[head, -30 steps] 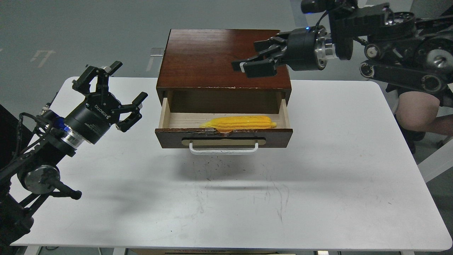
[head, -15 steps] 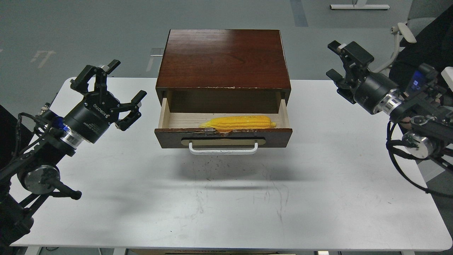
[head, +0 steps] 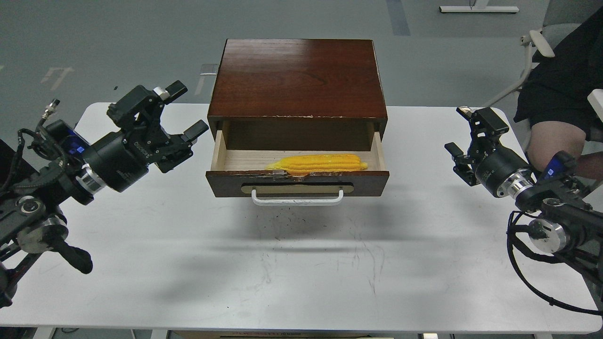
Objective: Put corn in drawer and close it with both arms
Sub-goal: 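Bring the left gripper low in front of the drawer's white handle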
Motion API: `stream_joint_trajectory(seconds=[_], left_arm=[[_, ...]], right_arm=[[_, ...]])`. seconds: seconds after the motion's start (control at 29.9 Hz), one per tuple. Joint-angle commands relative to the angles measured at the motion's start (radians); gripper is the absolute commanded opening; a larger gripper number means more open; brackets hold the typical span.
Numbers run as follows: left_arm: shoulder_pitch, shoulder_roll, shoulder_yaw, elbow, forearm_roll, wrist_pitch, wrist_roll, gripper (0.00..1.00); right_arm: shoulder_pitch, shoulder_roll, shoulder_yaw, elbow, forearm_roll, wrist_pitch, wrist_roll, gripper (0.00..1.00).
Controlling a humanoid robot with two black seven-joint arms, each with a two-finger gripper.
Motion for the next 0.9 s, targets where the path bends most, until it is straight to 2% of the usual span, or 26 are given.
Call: stream_joint_trajectory(seconds=[0.0,0.1,0.23,0.43,0.5,0.6,0.64,0.67,0.87], left_arm=[[-0.001,0.0,-0.006,-0.128,0.15,0.0,0.0,1.0],[0.001,-0.021,0.004,-0.206,0.279,0.0,0.0,1.0],[0.007,-0.061,0.024,-0.247,0.42,0.0,0.0,1.0],[0.022,-0.162,0.118,-0.236,0.683,0.0,0.0,0.93],[0.036,-0.178,0.145,-0.214,0.72,0.0,0.0,0.79],[0.056,-0.188,0.184,-0.182,0.74,0.0,0.0,0.28],[0.061,-0.196,0.188,-0.161,0.738,0.0,0.0,0.02],[0.071,-0.202,0.191,-0.139,0.731,0.0,0.0,0.0],[0.093,-0.205,0.185,-0.099,0.621,0.009,0.0,0.0]], right_arm=[[-0.005,0.0,-0.001,-0.002,-0.001,0.0,0.0,1.0],[-0.006,0.0,-0.007,-0.002,-0.001,0.0,0.0,1.0],[-0.01,-0.001,-0.01,-0.002,-0.001,0.0,0.0,1.0],[-0.017,-0.001,-0.01,-0.002,-0.001,-0.002,0.0,1.0],[-0.019,-0.001,-0.01,-0.002,-0.001,-0.002,0.0,1.0],[-0.022,-0.001,-0.01,-0.002,-0.001,-0.002,0.0,1.0],[-0.023,-0.001,-0.01,-0.002,-0.001,-0.002,0.0,1.0],[-0.023,-0.001,-0.01,-0.002,-0.001,-0.002,0.0,1.0],[-0.028,-0.001,-0.01,-0.002,-0.001,0.0,0.0,1.0]])
